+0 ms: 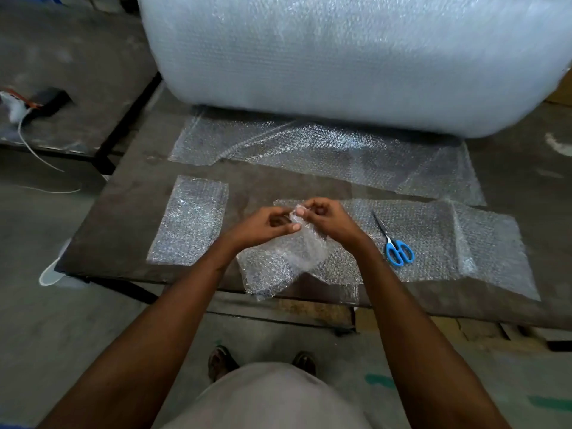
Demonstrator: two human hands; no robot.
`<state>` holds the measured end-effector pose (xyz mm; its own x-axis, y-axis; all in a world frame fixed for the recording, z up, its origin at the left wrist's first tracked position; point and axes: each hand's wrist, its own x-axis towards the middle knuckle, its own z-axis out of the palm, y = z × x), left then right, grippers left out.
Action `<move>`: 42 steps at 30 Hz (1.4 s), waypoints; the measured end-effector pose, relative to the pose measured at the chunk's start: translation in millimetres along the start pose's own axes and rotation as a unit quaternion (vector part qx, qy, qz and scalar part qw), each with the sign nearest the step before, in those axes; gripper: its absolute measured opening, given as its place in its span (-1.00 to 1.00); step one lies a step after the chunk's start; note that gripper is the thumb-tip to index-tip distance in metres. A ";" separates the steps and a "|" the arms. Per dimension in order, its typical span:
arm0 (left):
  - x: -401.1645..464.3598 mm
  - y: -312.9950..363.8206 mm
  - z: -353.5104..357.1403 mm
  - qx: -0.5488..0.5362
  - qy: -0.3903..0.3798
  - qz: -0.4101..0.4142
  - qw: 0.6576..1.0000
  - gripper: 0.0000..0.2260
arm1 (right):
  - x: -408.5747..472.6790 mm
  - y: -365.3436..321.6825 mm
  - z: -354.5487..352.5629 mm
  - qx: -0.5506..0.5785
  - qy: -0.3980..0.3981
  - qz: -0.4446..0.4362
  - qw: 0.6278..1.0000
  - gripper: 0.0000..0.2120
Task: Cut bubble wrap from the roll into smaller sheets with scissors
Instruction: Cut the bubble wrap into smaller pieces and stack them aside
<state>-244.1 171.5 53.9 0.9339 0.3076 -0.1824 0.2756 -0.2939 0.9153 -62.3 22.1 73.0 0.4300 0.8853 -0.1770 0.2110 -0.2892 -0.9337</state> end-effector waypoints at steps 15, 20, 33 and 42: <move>-26.1 -15.4 -59.1 -0.246 0.310 -0.016 0.918 -0.71 | 12.6 -9.4 109.1 0.186 0.022 0.100 0.977 -0.12; -49.5 -55.1 -98.2 -0.274 0.266 -0.154 0.912 -0.38 | 29.5 -25.1 162.3 0.089 0.069 0.001 0.994 -0.35; -82.5 -116.4 -191.7 -0.145 0.233 0.011 0.961 -0.50 | 91.6 -42.2 270.4 0.046 0.060 -0.088 0.993 -0.31; -60.1 -176.6 -225.8 0.187 0.043 -0.071 0.979 0.07 | 100.7 -27.8 302.9 -0.183 0.047 0.049 0.981 -0.19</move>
<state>-400.3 409.2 -15.7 0.8620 0.4399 -0.2518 0.4800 -0.5492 0.6841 -290.8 229.5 -13.0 0.5388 0.8147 -0.2143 0.4590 -0.4972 -0.7363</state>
